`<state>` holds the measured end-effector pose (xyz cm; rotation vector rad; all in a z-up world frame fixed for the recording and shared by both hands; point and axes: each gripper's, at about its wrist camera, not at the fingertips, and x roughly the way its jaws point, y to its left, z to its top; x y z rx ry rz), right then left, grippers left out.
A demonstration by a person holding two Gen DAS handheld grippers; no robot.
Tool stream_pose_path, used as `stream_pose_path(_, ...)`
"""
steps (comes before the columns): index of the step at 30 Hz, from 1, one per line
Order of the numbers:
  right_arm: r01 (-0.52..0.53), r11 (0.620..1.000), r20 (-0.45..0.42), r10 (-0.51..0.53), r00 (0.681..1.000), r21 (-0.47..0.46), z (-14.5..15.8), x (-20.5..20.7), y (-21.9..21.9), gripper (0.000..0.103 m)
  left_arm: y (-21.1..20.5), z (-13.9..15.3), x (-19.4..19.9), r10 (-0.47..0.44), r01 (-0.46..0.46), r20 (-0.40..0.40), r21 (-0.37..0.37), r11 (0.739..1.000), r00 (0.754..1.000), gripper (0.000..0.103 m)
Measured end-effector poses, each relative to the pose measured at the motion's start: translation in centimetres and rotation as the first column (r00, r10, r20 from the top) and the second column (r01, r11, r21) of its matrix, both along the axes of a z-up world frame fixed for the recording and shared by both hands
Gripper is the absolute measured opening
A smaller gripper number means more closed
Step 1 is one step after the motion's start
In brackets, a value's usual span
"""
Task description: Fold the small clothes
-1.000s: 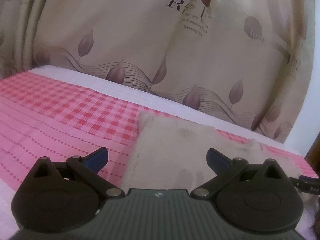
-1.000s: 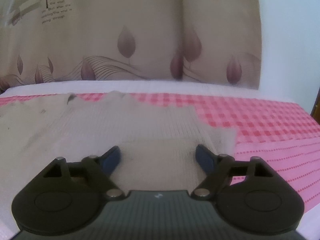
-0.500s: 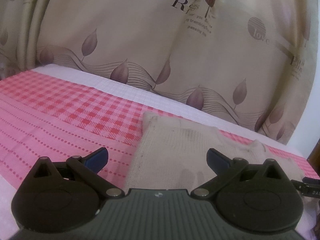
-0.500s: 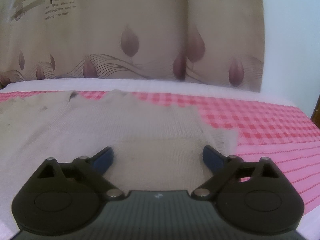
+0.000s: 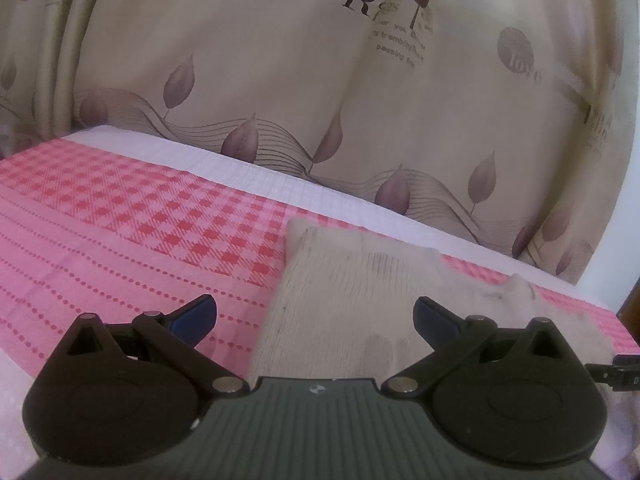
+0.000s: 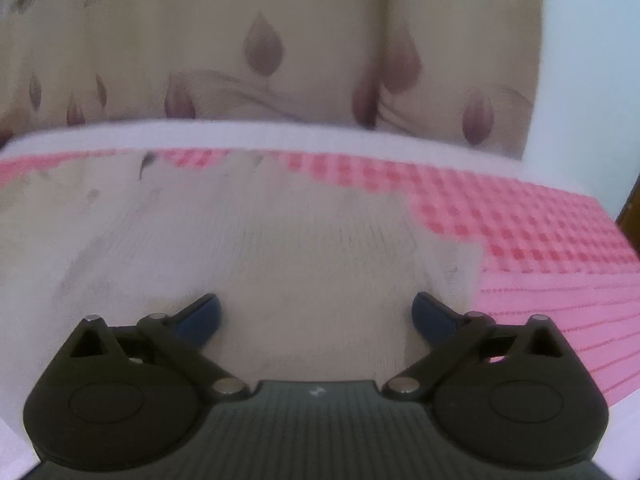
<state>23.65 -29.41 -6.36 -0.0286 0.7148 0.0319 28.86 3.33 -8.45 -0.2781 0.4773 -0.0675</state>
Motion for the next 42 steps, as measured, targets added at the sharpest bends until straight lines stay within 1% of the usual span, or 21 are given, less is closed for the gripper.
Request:
stream_pose_path(3,0.055,0.998,-0.009,-0.054,0.998,0.017,-0.1,-0.1,0.3,0.103,0.0,0.0,0.1,0.002,-0.002,-0.007,0.004,1.000,1.000,0.103)
stream_pose_path(7,0.068,0.998,0.026,-0.069,0.997,0.014,-0.6,-0.6,0.4,0.103,-0.1,-0.1,0.3,-0.006,0.006,-0.014,0.015,1.000,1.000,0.103)
stream_pose_path(10,0.077,0.997,0.057,-0.078,0.995,0.022,-0.9,-1.0,0.3,0.103,-0.6,0.0,0.3,-0.020,0.021,-0.015,0.048,0.999,1.000,0.103)
stream_pose_path(15,0.086,0.996,0.107,-0.087,0.990,0.019,-1.2,-1.6,0.4,0.103,-1.4,0.3,0.0,-0.022,0.021,0.010,0.116,0.993,1.000,0.103)
stream_pose_path(18,0.101,0.995,0.134,-0.101,0.986,0.009,-1.3,-2.1,0.7,0.103,-1.2,0.2,0.2,-0.009,0.009,-0.005,0.111,0.994,1.000,0.103)
stream_pose_path(22,0.124,0.992,0.114,-0.124,0.986,0.013,-0.8,-2.1,0.9,0.103,-0.7,0.1,0.4,-0.009,0.010,-0.016,0.076,0.997,1.000,0.103)
stream_pose_path(24,0.132,0.990,0.101,-0.137,0.986,0.049,-0.6,-2.3,1.1,0.103,-0.7,0.1,0.4,-0.004,0.006,-0.021,0.083,0.997,1.000,0.103)
stream_pose_path(26,0.141,0.987,0.113,-0.149,0.982,0.074,-0.6,-2.7,1.3,0.103,-0.9,0.2,0.5,-0.001,0.003,-0.026,0.097,0.995,1.000,0.103)
stream_pose_path(28,0.155,0.987,0.130,-0.160,0.978,0.048,-0.9,-3.0,2.0,0.103,-1.1,0.2,0.5,-0.006,0.008,-0.025,0.106,0.994,1.000,0.103)
stream_pose_path(31,0.149,0.989,0.145,-0.150,0.978,0.016,-1.0,-3.0,2.6,0.103,-1.2,0.2,0.5,-0.011,0.013,-0.024,0.119,0.993,1.000,0.103)
stream_pose_path(37,0.153,0.987,0.134,-0.160,0.978,0.057,-1.2,-3.0,2.2,0.103,-1.5,0.2,0.4,-0.014,0.016,-0.021,0.138,0.990,1.000,0.103)
stream_pose_path(42,0.157,0.987,0.137,-0.162,0.977,0.045,-1.4,-3.1,2.5,0.103,-1.5,0.2,0.4,-0.017,0.019,-0.021,0.146,0.989,1.000,0.103)
